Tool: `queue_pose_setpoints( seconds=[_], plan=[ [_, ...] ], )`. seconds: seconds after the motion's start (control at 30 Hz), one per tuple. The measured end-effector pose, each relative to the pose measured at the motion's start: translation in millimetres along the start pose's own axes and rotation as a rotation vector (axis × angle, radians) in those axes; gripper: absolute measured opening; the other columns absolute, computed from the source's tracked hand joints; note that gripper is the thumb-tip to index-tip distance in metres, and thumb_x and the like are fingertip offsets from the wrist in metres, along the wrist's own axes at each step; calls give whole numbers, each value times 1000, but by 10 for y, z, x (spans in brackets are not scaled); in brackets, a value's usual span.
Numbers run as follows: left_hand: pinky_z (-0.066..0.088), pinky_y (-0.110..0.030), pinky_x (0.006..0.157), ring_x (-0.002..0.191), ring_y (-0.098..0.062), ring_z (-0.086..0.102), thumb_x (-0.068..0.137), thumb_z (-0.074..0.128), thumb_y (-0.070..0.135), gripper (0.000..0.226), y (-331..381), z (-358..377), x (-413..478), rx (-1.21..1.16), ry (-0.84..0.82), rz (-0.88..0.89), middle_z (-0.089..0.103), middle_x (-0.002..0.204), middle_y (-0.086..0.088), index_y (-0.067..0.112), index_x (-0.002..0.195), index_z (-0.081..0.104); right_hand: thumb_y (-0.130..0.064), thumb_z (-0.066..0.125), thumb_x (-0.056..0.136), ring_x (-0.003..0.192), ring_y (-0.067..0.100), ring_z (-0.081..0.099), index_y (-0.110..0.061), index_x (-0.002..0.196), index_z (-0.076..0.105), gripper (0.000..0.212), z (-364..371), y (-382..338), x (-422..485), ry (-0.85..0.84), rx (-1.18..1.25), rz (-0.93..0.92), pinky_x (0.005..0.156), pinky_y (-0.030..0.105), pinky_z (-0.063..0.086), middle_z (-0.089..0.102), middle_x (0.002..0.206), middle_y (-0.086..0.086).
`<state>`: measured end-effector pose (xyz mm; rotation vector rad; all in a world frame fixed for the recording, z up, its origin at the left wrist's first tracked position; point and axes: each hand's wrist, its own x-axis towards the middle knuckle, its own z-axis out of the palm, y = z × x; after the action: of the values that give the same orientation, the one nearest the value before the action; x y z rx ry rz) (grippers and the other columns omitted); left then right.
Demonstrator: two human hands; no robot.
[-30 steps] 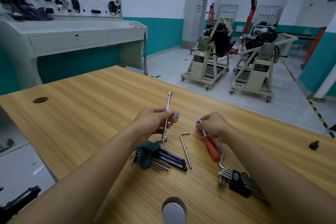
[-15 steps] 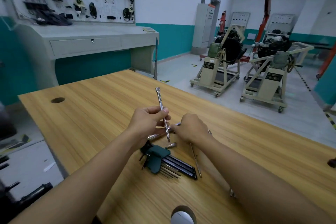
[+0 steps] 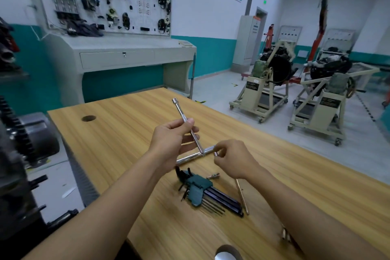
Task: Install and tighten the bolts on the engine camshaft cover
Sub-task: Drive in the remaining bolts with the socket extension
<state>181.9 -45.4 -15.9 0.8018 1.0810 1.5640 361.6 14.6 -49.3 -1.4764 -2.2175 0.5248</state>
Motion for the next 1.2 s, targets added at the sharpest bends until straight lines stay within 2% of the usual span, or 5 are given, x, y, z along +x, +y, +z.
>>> queue_pose_setpoints(
  seconds=[0.13,0.3,0.7,1.0,1.2],
  plan=[
    [59,-28,56,69,-20,76,95,67,16,11,402,-72,-70,-195,91,68,76,74,-1,8,103,69,-8,69,85,69,21,69,-22,97,78,20,-144,-405,-300,-28,789,-171,60,28,56,72,78,4],
    [59,-29,54,69,-24,76,96,65,15,9,812,-159,-290,-210,105,177,75,72,-1,8,101,67,0,61,92,73,17,58,-11,103,77,22,-214,-875,-394,-141,1133,-219,63,27,51,65,84,9],
    [59,-30,56,71,-27,76,95,66,18,10,1361,-391,-826,-40,101,475,75,77,-2,9,93,69,0,54,93,65,14,54,1,104,71,20,-261,-1621,-559,-232,1314,-294,59,26,50,63,80,8],
    [56,-27,51,61,-23,74,98,62,21,15,1770,-698,-1247,52,155,605,75,79,1,8,94,68,-16,60,84,55,13,53,-6,102,75,25,-99,-2321,-853,-352,1388,-507,51,24,51,62,73,9],
    [58,-30,53,61,-23,74,98,63,23,18,2134,-1070,-1583,382,150,686,77,84,-5,10,90,71,-6,56,94,67,19,64,-3,100,70,15,155,-2901,-900,-429,1266,-640,64,29,58,71,79,10]
  ],
)
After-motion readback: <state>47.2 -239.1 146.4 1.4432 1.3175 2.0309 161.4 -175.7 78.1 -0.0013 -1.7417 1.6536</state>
